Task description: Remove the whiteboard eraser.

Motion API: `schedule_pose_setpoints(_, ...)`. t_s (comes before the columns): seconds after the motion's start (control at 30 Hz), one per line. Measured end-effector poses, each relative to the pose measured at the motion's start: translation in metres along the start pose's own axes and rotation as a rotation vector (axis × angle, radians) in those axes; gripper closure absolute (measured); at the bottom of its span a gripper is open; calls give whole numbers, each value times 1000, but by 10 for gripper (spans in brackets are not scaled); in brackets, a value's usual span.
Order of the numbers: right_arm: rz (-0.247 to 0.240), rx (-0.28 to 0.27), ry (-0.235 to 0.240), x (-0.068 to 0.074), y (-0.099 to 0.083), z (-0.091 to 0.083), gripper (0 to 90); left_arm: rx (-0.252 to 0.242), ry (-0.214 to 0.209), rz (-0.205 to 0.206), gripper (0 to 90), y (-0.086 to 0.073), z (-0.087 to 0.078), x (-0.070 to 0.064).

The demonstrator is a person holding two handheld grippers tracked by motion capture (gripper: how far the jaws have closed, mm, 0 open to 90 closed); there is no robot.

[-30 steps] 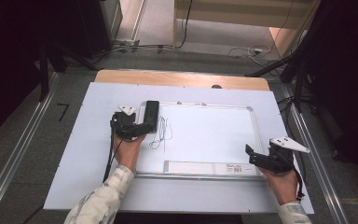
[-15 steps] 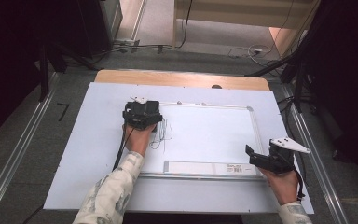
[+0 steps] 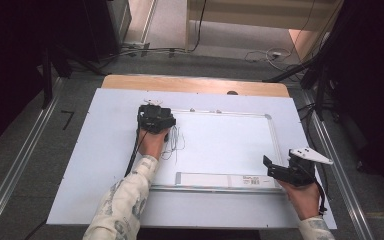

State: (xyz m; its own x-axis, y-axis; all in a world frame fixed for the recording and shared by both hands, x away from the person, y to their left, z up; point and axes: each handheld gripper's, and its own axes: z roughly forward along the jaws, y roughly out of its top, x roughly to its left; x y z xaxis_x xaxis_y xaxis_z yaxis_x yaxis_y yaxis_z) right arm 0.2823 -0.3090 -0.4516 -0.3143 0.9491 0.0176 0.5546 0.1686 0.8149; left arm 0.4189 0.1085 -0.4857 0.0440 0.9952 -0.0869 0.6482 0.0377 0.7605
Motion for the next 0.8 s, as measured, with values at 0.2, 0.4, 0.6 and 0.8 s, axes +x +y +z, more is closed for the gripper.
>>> schedule_pose_setpoints(0.2,1,-3,1,0,0,0,47,17,19,19,226,-2,6,-2)
schedule_pose_setpoints(0.4,1,-1,2,0,0,0,47,15,26,26,272,0,9,-5)
schedule_pose_setpoints(0.6,1,-2,3,-1,0,0,51,40,8,1,306,2,12,-6)
schedule_pose_setpoints(0.8,2,-4,4,0,0,0,51,51,20,35,302,1,13,-12)
